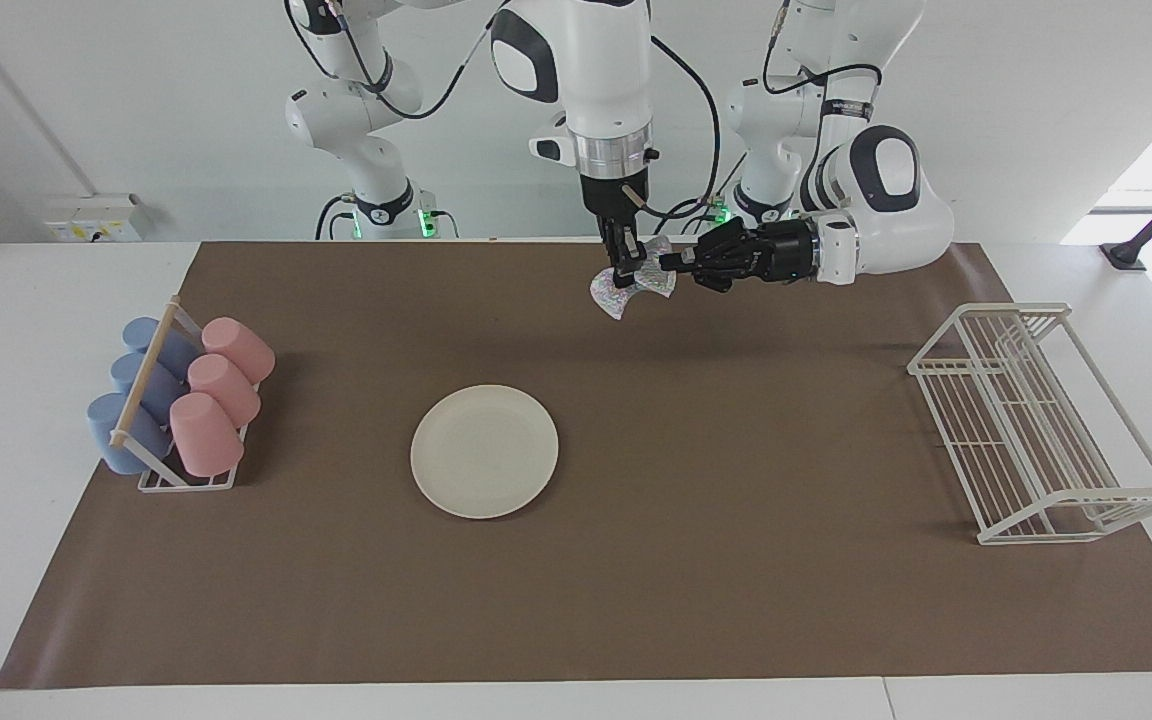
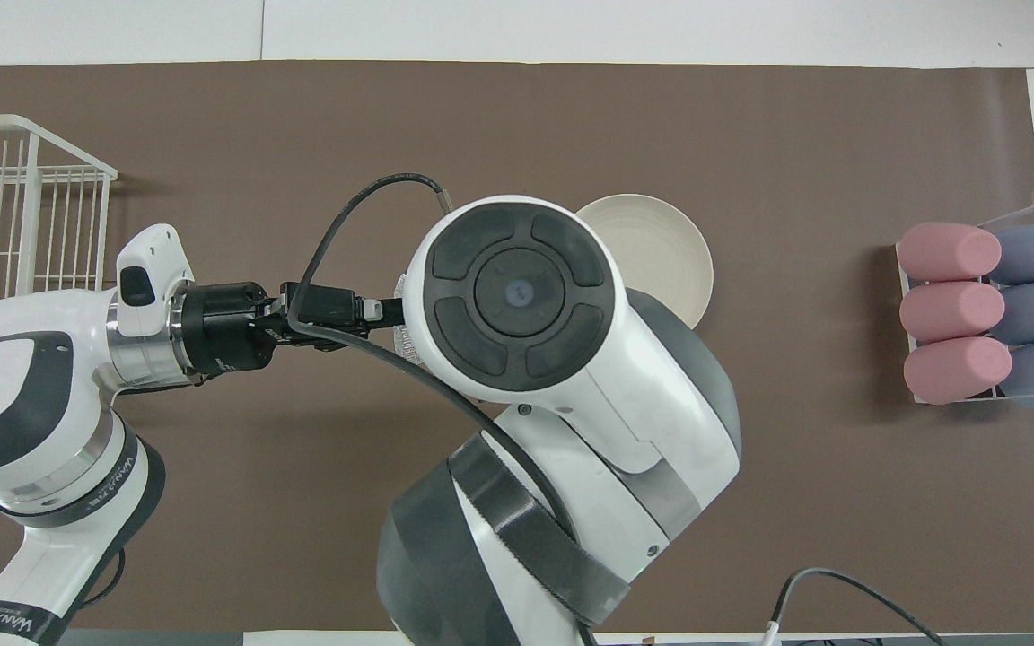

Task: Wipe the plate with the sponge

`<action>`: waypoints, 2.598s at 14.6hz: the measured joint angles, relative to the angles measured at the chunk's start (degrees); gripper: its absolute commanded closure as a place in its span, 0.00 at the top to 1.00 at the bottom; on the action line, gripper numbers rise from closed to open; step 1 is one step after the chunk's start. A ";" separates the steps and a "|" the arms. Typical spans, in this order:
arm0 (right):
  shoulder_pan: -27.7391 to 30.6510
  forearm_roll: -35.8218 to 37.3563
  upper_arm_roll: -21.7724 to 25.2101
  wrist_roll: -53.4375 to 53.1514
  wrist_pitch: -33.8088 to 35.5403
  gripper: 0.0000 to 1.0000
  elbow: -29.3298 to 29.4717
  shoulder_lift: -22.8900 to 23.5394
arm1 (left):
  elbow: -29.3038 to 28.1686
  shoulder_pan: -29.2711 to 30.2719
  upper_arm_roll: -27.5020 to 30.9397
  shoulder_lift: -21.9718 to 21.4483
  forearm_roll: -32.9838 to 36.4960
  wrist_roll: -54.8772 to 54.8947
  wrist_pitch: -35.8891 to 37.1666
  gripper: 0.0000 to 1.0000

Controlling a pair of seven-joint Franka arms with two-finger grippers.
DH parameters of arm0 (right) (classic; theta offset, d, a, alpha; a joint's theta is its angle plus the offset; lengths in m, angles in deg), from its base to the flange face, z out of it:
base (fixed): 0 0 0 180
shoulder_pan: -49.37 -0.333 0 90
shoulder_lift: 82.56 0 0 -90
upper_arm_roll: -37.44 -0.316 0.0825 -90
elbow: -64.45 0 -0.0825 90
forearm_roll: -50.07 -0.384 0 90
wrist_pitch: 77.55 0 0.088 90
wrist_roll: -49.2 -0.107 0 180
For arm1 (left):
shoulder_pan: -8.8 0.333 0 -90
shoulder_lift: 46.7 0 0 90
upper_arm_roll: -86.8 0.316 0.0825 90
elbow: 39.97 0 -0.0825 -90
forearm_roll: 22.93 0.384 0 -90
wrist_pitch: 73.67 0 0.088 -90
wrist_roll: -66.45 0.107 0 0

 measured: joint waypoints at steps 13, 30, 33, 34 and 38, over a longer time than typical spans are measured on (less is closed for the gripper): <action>18.81 0.83 0.56 29.12 -20.21 0.00 -26.88 -8.13 | 0.80 2.08 1.00 -2.16 28.62 -5.98 -1.02 1.00; 21.20 0.82 0.17 31.87 -59.08 0.00 -46.96 1.49 | 6.77 14.07 1.57 -2.29 71.84 -9.33 -5.09 1.00; 18.23 0.82 0.14 27.08 -60.09 0.00 -46.75 1.81 | 6.78 14.13 1.50 -2.29 73.98 -12.73 -5.92 1.00; 17.50 0.82 0.14 25.96 -60.10 0.00 -46.65 1.88 | 6.79 14.13 1.48 -2.29 74.26 -13.18 -6.26 1.00; 17.57 0.81 0.17 25.35 -60.10 0.00 -46.52 1.98 | 7.16 14.13 1.29 -2.29 74.57 -13.72 -6.95 1.00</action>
